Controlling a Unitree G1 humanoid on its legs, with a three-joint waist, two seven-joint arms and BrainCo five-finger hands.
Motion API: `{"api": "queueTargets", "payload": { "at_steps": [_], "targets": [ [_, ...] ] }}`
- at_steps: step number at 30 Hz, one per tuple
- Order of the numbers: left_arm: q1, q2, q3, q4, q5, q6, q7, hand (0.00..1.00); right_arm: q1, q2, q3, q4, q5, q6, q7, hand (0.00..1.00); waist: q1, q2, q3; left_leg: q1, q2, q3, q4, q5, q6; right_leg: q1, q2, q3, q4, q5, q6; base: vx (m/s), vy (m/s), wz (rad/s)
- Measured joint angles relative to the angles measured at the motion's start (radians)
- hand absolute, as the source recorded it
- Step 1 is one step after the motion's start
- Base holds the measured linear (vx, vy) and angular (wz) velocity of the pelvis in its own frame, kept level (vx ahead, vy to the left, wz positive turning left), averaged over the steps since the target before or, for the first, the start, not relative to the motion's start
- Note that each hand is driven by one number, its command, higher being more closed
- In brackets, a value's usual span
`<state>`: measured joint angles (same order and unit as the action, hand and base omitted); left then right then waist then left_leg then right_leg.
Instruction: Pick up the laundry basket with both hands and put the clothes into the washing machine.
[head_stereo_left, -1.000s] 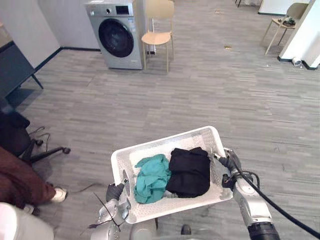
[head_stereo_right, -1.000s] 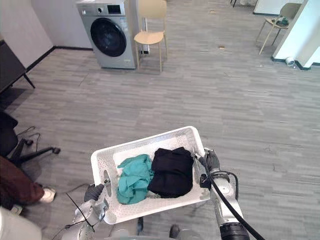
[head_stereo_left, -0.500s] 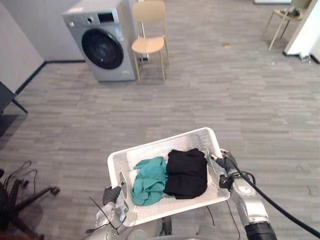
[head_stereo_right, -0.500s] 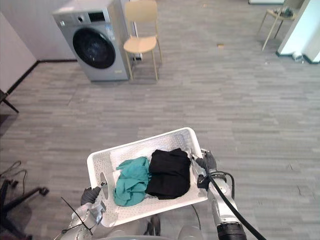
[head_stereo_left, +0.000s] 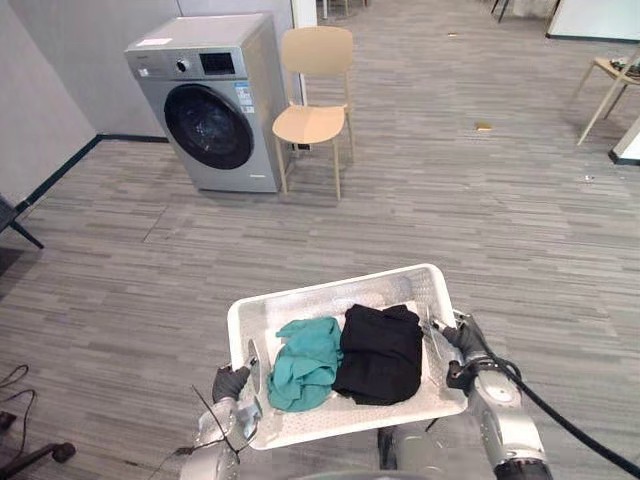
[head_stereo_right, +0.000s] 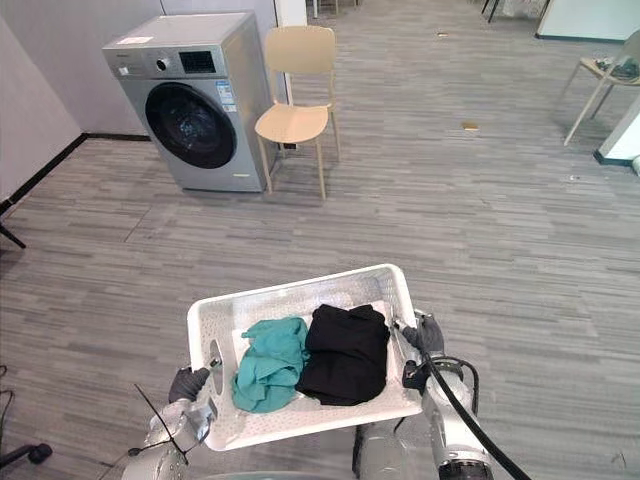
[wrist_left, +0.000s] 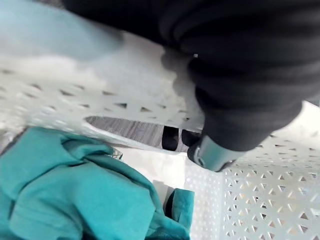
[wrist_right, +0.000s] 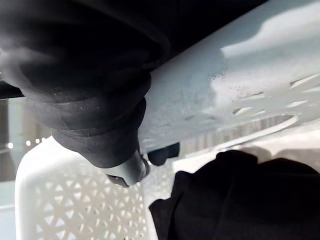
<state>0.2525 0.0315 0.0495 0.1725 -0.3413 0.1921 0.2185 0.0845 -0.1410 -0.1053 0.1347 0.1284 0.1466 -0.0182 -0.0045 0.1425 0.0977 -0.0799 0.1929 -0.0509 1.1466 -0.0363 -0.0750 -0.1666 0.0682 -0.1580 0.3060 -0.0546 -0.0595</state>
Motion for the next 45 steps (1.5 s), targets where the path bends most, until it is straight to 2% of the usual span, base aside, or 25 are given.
{"api": "queueTargets", "payload": {
  "at_steps": [2,4,7,9,11,12,14,15,16,17,18,20,22,24,27,29,31,32,34,35,37,38,41,42,45],
  "targets": [
    [-0.011,0.001,-0.001,0.005,0.000,0.000,-0.001,1.00,-0.001,0.002,-0.004,-0.003,0.000,-0.003,-0.005,1.00,0.024,-0.030,0.028,-0.139,0.008,0.065,0.173,-0.080,0.106,0.182,0.017,0.035,-0.115,-0.022,-0.024,0.68,-0.158,-0.23],
    [-0.014,0.001,0.000,0.005,-0.001,-0.002,-0.001,1.00,-0.005,0.000,-0.004,-0.005,0.002,-0.008,-0.014,1.00,0.038,-0.049,0.034,-0.241,-0.013,0.123,0.066,-0.132,0.118,0.262,-0.001,0.061,-0.170,-0.050,-0.021,0.59,-0.074,-0.31],
    [-0.017,-0.012,0.003,0.005,-0.001,-0.001,-0.002,1.00,-0.011,-0.013,-0.003,-0.003,0.011,-0.008,-0.020,1.00,0.061,-0.047,0.037,-0.306,-0.078,0.176,-0.506,-0.126,0.068,0.327,-0.039,0.107,-0.182,-0.132,-0.007,0.47,0.044,-0.40],
    [-0.004,-0.037,0.005,-0.012,0.000,-0.001,-0.003,1.00,-0.014,-0.036,-0.003,-0.001,0.017,-0.012,-0.019,1.00,0.076,0.007,0.020,-0.301,-0.067,0.152,-0.909,-0.031,-0.060,0.382,-0.025,0.151,-0.237,-0.166,0.017,0.63,0.226,-0.54],
    [-0.003,-0.036,0.017,-0.012,0.001,0.001,-0.003,1.00,-0.025,-0.031,0.005,0.010,0.018,-0.009,-0.019,1.00,0.080,-0.001,0.018,-0.302,-0.079,0.169,-0.855,0.086,0.000,0.424,-0.057,0.177,-0.226,-0.212,0.050,0.54,0.249,-0.47],
    [0.001,-0.036,0.038,-0.013,0.000,0.001,-0.003,1.00,-0.035,-0.025,0.025,0.010,0.018,-0.009,-0.018,1.00,0.077,-0.051,-0.002,-0.295,-0.130,0.212,-0.830,0.095,0.105,0.423,-0.125,0.197,-0.182,-0.244,0.087,0.69,0.272,-0.25],
    [-0.006,-0.038,0.042,-0.017,0.000,0.001,-0.003,1.00,-0.047,-0.029,0.026,0.010,0.018,-0.009,-0.020,1.00,0.077,-0.080,-0.007,-0.295,-0.160,0.255,-0.773,0.039,0.153,0.384,-0.174,0.221,-0.079,-0.243,0.117,0.69,0.253,-0.24],
    [-0.007,-0.038,0.043,-0.017,0.000,0.001,-0.003,1.00,-0.054,-0.029,0.026,0.012,0.017,-0.009,-0.019,1.00,0.078,-0.099,-0.007,-0.273,-0.184,0.285,-0.746,-0.004,0.174,0.338,-0.207,0.241,0.064,-0.233,0.178,0.65,0.260,-0.26],
    [-0.009,-0.038,0.043,-0.017,0.000,0.001,-0.003,1.00,-0.058,-0.028,0.024,0.019,0.017,-0.009,-0.019,1.00,0.077,-0.108,-0.006,-0.232,-0.206,0.295,-0.749,-0.042,0.183,0.292,-0.217,0.256,0.202,-0.198,0.251,0.75,0.322,-0.17],
    [-0.010,-0.033,0.040,-0.017,0.000,0.001,-0.002,1.00,-0.059,-0.022,0.023,0.033,0.017,-0.014,-0.019,1.00,0.071,-0.112,-0.003,-0.161,-0.232,0.292,-0.766,-0.104,0.185,0.212,-0.228,0.275,0.427,-0.088,0.329,0.61,0.267,-0.02],
    [-0.012,-0.024,0.036,-0.016,0.000,0.001,-0.001,1.00,-0.057,-0.016,0.023,0.041,0.017,-0.016,-0.019,1.00,0.067,-0.119,0.001,-0.124,-0.246,0.288,-0.775,-0.121,0.193,0.176,-0.232,0.273,0.543,-0.031,0.333,0.56,0.213,0.21],
    [-0.009,-0.005,0.016,-0.016,0.001,0.002,0.000,1.00,-0.034,0.000,0.011,0.043,0.017,-0.017,-0.021,1.00,0.039,-0.119,0.006,0.018,-0.283,0.233,-0.807,-0.180,0.220,0.048,-0.205,0.234,0.860,-0.039,0.273,0.51,0.122,0.56],
    [-0.014,0.008,-0.008,-0.016,0.003,0.002,0.000,1.00,-0.016,0.009,-0.015,0.043,0.017,-0.023,-0.021,1.00,0.015,-0.103,0.014,0.111,-0.284,0.175,-0.851,-0.195,0.216,-0.050,-0.196,0.144,0.888,-0.105,0.166,0.50,0.056,0.77],
    [-0.019,0.030,-0.022,-0.015,0.003,0.004,0.000,1.00,0.002,0.030,-0.025,0.040,0.018,-0.023,-0.021,1.00,-0.013,-0.108,0.019,0.188,-0.280,0.114,-0.899,-0.196,0.215,-0.156,-0.200,0.083,0.783,-0.147,0.108,0.58,-0.010,0.93],
    [-0.018,0.043,-0.037,-0.014,0.003,0.012,0.000,1.00,0.025,0.037,-0.028,0.024,0.017,-0.019,-0.025,1.00,-0.031,-0.107,0.030,0.285,-0.258,0.072,-0.950,-0.221,0.183,-0.227,-0.207,0.051,0.515,-0.154,0.119,0.49,-0.086,0.72],
    [-0.019,0.061,-0.046,-0.016,0.002,0.014,0.000,1.00,0.037,0.056,-0.035,0.007,0.017,-0.010,-0.026,1.00,-0.031,-0.115,0.025,0.351,-0.240,0.046,-0.991,-0.272,0.151,-0.221,-0.212,-0.007,0.144,-0.049,0.116,0.62,-0.175,0.49],
    [-0.020,0.068,-0.048,-0.012,0.002,0.016,0.000,1.00,0.056,0.060,-0.039,0.001,0.017,-0.010,-0.026,1.00,-0.036,-0.111,0.017,0.394,-0.222,0.014,-1.007,-0.309,0.122,-0.211,-0.206,-0.035,0.086,0.107,0.067,0.44,-0.170,0.32],
    [-0.018,0.053,-0.048,-0.006,0.005,0.020,0.000,1.00,0.060,0.057,-0.047,0.003,0.017,-0.005,-0.027,1.00,-0.030,-0.087,0.012,0.401,-0.195,0.007,-0.984,-0.308,0.118,-0.212,-0.187,-0.049,0.116,0.073,0.049,0.56,-0.244,0.16],
    [-0.019,0.046,-0.051,-0.006,0.022,0.023,-0.001,1.00,0.071,0.056,-0.054,-0.002,0.017,-0.001,-0.026,1.00,-0.040,-0.067,0.011,0.314,-0.155,0.000,-0.773,-0.284,0.077,-0.183,-0.157,-0.084,0.134,0.012,0.023,0.68,-0.288,0.04],
    [-0.016,0.038,-0.050,-0.004,0.026,0.023,-0.001,1.00,0.075,0.054,-0.055,-0.003,0.017,0.000,-0.026,1.00,-0.037,-0.060,0.016,0.239,-0.133,-0.001,-0.577,-0.225,-0.013,-0.136,-0.126,-0.086,0.123,-0.014,0.007,0.58,-0.219,-0.26],
    [0.004,0.021,-0.044,-0.005,0.028,0.018,-0.002,1.00,0.080,0.044,-0.052,-0.014,0.017,0.000,-0.025,1.00,-0.018,-0.048,0.024,0.110,-0.099,0.000,-0.246,0.034,-0.064,-0.037,-0.065,-0.068,0.075,-0.055,-0.017,0.51,-0.160,-0.48],
    [0.009,0.011,-0.045,-0.005,0.028,0.014,-0.007,1.00,0.085,0.034,-0.053,-0.021,0.018,0.000,-0.024,1.00,-0.003,-0.037,0.027,0.047,-0.084,0.000,-0.095,0.068,-0.068,0.013,-0.041,-0.058,0.050,-0.068,-0.028,0.51,-0.072,-0.51],
    [0.001,0.012,-0.046,-0.005,0.028,0.014,-0.009,1.00,0.095,0.036,-0.057,-0.042,0.020,-0.001,-0.029,1.00,0.009,-0.067,0.050,-0.155,0.018,0.158,0.120,-0.048,0.102,0.175,-0.031,-0.020,-0.059,-0.077,-0.032,0.49,-0.070,-0.40],
    [-0.007,0.012,-0.047,-0.005,0.028,0.015,-0.010,1.00,0.101,0.036,-0.058,-0.046,0.025,-0.003,-0.033,1.00,0.010,-0.074,0.054,-0.175,0.041,0.193,0.100,-0.064,0.123,0.199,-0.037,-0.016,-0.077,-0.077,-0.032,0.44,-0.065,-0.27],
    [-0.024,0.008,-0.061,-0.004,0.029,0.021,-0.023,1.00,0.110,0.035,-0.088,-0.046,0.040,-0.004,-0.038,1.00,0.005,-0.089,0.067,-0.241,0.073,0.264,-0.176,-0.112,0.089,0.266,-0.086,-0.007,-0.121,-0.084,-0.019,0.40,0.064,-0.23]
  ]
}}
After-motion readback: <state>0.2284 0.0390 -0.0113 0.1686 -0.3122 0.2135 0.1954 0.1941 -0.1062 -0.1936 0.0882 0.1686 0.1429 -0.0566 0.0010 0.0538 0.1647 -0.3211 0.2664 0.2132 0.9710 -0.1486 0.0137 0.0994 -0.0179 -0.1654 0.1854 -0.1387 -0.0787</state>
